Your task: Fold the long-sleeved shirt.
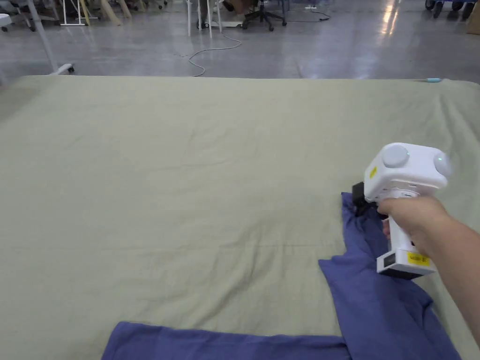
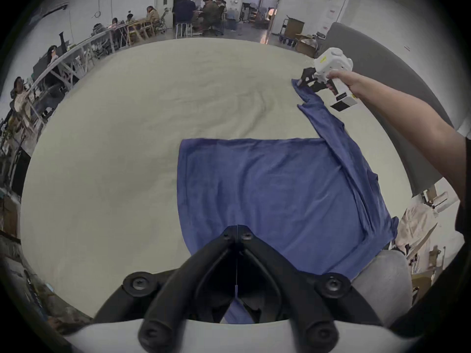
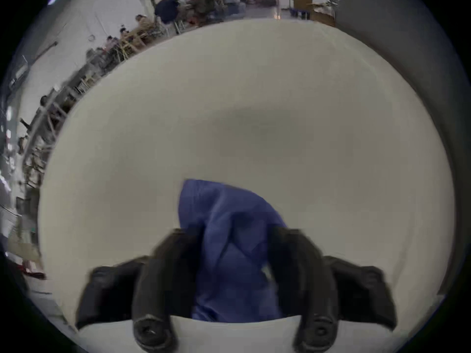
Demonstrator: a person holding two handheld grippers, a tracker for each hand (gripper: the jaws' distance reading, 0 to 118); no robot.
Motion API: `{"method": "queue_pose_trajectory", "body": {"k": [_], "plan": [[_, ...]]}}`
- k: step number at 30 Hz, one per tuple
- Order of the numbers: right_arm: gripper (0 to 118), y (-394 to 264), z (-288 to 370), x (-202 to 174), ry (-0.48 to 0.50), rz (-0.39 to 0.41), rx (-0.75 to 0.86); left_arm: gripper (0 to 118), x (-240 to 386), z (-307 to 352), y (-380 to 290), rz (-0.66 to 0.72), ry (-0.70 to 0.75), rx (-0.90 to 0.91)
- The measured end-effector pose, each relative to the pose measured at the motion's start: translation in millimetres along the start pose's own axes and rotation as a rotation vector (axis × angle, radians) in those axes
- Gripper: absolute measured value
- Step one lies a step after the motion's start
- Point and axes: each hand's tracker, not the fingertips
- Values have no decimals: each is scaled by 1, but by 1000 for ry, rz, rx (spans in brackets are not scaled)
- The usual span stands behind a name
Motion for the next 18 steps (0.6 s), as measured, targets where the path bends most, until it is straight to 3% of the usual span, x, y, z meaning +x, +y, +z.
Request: {"method": "queue_pose_trajectory", "body": {"k": [2,5,8,11,14,18], "plan": [[6,-12,30,2,65,-2,32,0,-1,4,-4,-4,13,-7],[6,-51,103,4,94,75,103,0,4,18,-7,3,-2,19],[6,-76,155,19,106,200,110,0,12,35,-12,20,-39,40],[6,-152,213,29,117,273,96,0,23,50,-20,12,-63,50],[6,-217,240,43,90,297,87,0,33,63,-26,9,-75,64],[6,-302,222,54,9,399,7,0,45,77,-35,16,-98,84]]}}
